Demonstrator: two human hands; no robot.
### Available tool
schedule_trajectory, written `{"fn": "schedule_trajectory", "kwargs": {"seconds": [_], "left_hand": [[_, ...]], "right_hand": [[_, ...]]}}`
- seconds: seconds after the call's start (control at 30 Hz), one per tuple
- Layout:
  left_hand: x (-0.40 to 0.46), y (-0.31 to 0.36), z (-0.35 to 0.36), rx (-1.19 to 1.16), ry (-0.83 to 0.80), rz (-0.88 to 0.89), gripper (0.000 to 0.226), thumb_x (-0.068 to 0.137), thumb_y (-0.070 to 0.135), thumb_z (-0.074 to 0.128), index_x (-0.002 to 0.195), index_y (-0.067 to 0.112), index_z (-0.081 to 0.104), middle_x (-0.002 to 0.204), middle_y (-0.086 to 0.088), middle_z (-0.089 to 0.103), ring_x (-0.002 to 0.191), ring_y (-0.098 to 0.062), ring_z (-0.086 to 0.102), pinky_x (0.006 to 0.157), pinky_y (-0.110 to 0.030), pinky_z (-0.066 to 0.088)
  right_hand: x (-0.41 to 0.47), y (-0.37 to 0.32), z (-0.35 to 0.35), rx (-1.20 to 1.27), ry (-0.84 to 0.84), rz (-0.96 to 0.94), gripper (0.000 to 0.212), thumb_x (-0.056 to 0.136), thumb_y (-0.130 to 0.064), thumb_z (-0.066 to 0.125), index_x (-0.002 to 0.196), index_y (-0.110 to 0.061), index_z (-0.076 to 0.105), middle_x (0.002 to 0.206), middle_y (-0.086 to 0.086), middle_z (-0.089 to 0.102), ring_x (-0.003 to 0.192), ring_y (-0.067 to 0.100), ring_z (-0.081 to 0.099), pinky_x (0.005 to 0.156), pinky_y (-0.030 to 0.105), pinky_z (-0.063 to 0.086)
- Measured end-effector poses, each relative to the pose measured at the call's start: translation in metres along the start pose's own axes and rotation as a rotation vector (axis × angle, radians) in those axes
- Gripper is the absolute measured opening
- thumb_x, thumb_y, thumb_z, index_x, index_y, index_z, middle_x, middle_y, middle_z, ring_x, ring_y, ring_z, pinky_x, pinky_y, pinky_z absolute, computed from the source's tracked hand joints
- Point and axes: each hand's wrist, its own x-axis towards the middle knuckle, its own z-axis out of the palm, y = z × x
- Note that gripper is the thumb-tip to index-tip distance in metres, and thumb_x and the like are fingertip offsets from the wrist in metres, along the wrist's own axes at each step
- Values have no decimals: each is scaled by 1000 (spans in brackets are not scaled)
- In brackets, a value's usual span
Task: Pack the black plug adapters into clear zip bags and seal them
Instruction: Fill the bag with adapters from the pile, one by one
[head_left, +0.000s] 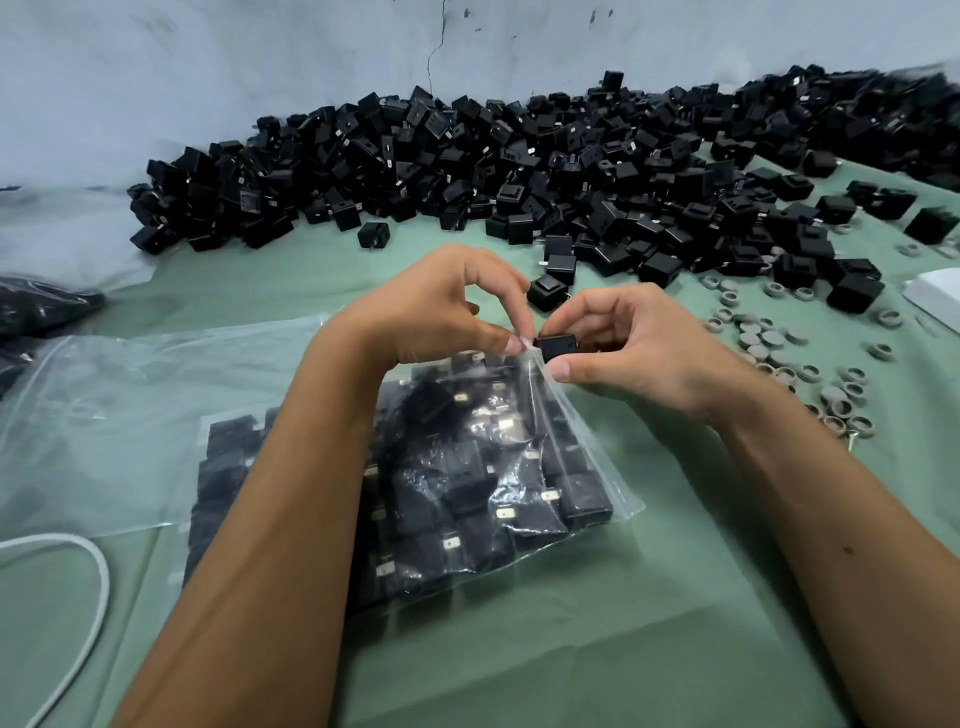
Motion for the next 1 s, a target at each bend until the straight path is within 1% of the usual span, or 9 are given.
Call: {"fn": "schedule_trajectory", "kwargs": {"seconds": [0.07,0.13,0.27,0.33,0.43,0.63,0.77,0.9,1.0], "left_hand": [[-2,0,-1,-13,7,-2,14,79,12,87,89,21,81,128,8,64,122,4,55,109,-42,46],[-2,0,-1,-22,9,-5,14,79,12,86,88,21,81,128,8,64,122,4,56,109,-42,46],[-2,1,-1,-25,13,-1,14,79,10,86,90,18,81,127,7,65,122,4,56,108,-45,47],[-1,1,-1,-26,20,0,14,80,10,86,89,19,81,127,7,66,122,4,56,107,-45,48],[0,2,0,-25,22,12,14,79,11,86,88,21,80,126,7,66,122,3,56,106,-43,50],[1,4,2,-28,39,27,15,78,10,87,87,20,80,125,6,66,119,2,58,105,-43,50],[2,5,3,-34,37,40,18,77,7,87,84,21,79,123,6,67,116,0,60,104,-44,51],[4,5,5,-21,43,40,18,76,10,88,83,24,80,120,9,67,115,3,59,102,-41,52],[6,2,9,11,42,21,16,77,14,88,84,26,80,112,16,69,111,3,61,101,-38,52]], "right_hand": [[1,2,3,-5,-10,-11,39,70,-28,90,104,-14,76,94,15,77,71,37,63,66,37,51],[1,2,3,75,-90,25,36,72,-23,89,105,-14,77,93,22,76,70,34,61,63,31,52],[-2,2,0,148,-214,31,30,82,-3,82,111,-7,74,100,24,76,92,39,74,86,40,62],[-2,0,2,164,-215,9,28,82,0,81,109,-2,74,102,21,77,96,40,75,88,45,62],[0,0,14,128,-136,-7,25,79,-4,84,101,0,74,95,24,76,83,47,72,74,50,59],[3,2,17,104,16,-13,49,73,-11,92,99,-6,51,87,15,79,81,48,72,72,43,54],[4,3,33,78,36,-80,60,67,-22,96,102,-13,48,82,14,78,71,42,73,66,54,59],[6,5,34,-33,146,-117,61,59,-35,99,96,-23,52,75,7,73,57,31,59,54,42,47],[5,8,26,-95,156,-122,43,70,-32,94,94,-24,59,74,5,69,57,21,54,54,34,44]]}}
